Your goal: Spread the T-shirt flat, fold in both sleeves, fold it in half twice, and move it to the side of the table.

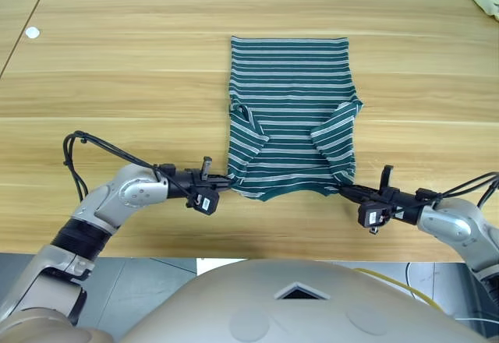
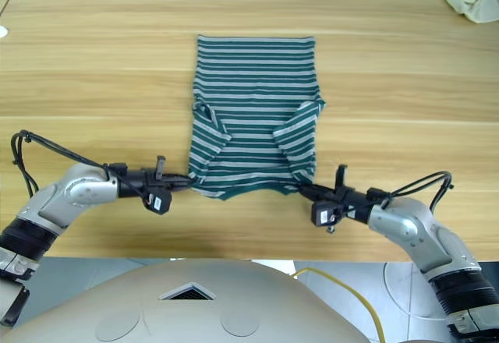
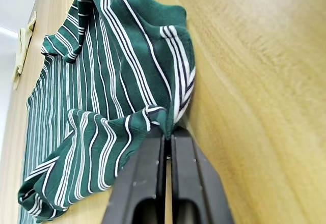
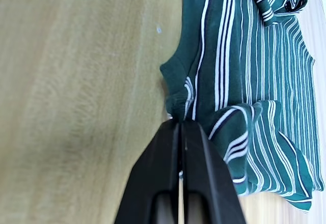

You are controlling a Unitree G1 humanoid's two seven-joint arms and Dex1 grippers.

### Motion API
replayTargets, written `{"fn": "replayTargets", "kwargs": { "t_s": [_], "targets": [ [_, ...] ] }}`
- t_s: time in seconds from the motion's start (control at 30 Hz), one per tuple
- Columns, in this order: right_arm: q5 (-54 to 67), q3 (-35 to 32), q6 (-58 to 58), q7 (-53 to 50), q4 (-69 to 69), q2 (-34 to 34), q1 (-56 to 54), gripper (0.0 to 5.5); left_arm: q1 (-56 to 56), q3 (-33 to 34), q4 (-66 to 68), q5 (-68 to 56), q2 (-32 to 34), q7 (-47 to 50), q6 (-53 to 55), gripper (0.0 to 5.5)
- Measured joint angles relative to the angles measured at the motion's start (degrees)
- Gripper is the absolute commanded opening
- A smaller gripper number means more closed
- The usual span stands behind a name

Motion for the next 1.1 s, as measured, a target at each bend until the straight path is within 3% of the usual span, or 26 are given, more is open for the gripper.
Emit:
{"fn": "replayTargets", "kwargs": {
  "t_s": [0.2, 0.57, 0.87, 1.1],
  "targets": [
    [1.0, -1.4, -0.5, 0.0, -2.4, -0.7, 4.3, 0.00, 1.4, 0.5, -1.0, -1.6, 0.2, -0.9, 0.1, 0.03],
    [8.1, -11.5, -10.4, -0.3, -10.1, -4.4, 17.3, 0.00, 12.8, 5.2, -8.0, -16.1, 7.5, -2.0, -5.5, 0.03],
    [13.0, -15.3, -16.8, 2.0, -13.8, -5.6, 23.4, 0.00, 20.3, 5.8, -8.4, -25.2, 11.7, -3.8, -15.0, 0.03],
    [16.8, -14.2, -21.1, 4.2, -16.2, -7.1, 25.2, 0.00, 24.7, 4.6, -8.0, -31.2, 12.7, -4.9, -18.7, 0.03]
  ]
}}
